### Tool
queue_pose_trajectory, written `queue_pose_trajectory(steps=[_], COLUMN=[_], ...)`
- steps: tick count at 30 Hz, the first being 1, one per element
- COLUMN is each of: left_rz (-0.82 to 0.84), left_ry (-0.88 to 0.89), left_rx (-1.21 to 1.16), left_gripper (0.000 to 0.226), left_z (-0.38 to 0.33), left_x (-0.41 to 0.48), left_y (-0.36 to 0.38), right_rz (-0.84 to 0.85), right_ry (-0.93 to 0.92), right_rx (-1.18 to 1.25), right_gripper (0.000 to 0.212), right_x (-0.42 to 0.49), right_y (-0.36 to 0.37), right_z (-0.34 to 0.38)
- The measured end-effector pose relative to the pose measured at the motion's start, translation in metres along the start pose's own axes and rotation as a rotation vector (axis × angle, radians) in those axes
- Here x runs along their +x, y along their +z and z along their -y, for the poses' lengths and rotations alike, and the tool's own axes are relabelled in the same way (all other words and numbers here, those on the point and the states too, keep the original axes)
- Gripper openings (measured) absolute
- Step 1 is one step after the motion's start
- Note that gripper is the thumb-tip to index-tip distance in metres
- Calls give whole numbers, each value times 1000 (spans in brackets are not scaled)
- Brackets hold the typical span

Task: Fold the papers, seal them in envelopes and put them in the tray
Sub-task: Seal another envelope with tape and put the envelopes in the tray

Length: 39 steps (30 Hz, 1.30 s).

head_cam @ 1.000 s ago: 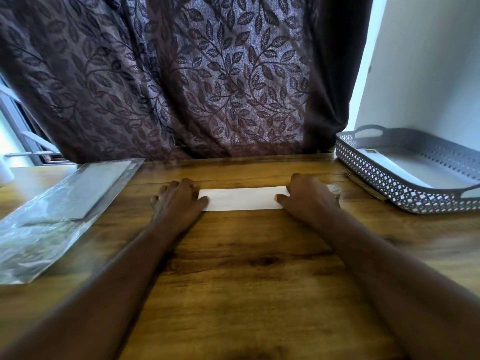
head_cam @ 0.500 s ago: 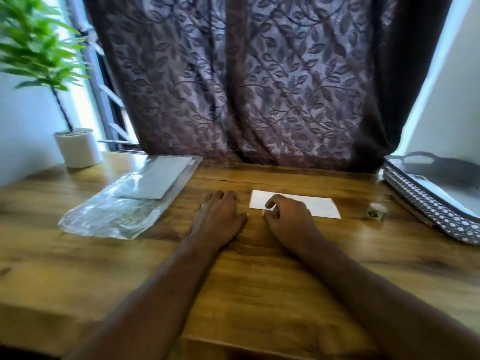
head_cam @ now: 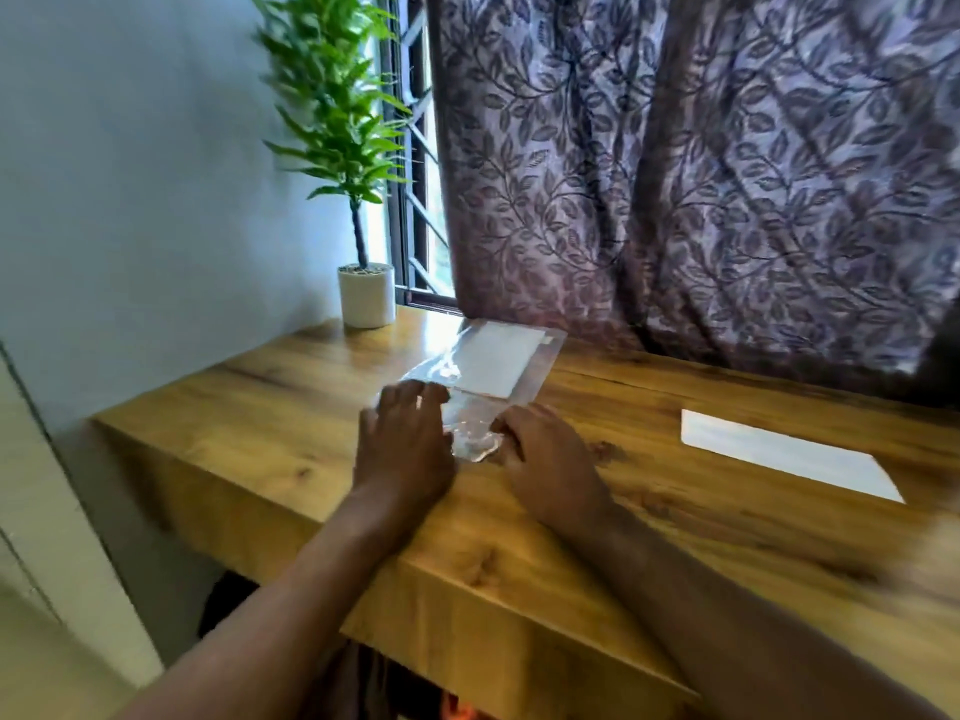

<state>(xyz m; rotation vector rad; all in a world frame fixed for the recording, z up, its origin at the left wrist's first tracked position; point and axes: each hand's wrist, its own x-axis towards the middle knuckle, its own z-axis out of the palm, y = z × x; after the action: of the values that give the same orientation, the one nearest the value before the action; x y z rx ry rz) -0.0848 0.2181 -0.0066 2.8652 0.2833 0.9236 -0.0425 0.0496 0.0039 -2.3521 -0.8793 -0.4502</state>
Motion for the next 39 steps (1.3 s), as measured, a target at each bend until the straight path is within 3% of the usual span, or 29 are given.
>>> queue_pose_trajectory(steps=[3,5,8,17,22,26,28,36,39], left_rz=[113,196,240,232,272,250,250,245,242], left_ry=[-178,-299,-409,-382,-377,-410,-412,-396,-383], left_rx=[106,30,-137,-210,-219,-213,-212,-219,-235], left_gripper=[77,92,93,86,105,118,121,116,114], left_z=[29,37,39,42,42,44,43,40,40], left_x=[4,8,16,16,17,17,19,17,16], left_y=[2,4,2,-4,-5,-3,-2,3,3], right_rz=[92,200,307,454,507,565,554,628,608], right_ry=[-77,-68,15,319,357,495,517,343,304], right_rx=[17,-8,-76,-224,-253,-314,-351,-512,-580], right_gripper=[31,32,19,36,37,74,81,36,36], right_x=[10,21,41,105,121,125,126,144,151], right_y=[18,29,41,62,75,83,81,71,69], right_z=[24,39,54,73,80,85,81,79,81])
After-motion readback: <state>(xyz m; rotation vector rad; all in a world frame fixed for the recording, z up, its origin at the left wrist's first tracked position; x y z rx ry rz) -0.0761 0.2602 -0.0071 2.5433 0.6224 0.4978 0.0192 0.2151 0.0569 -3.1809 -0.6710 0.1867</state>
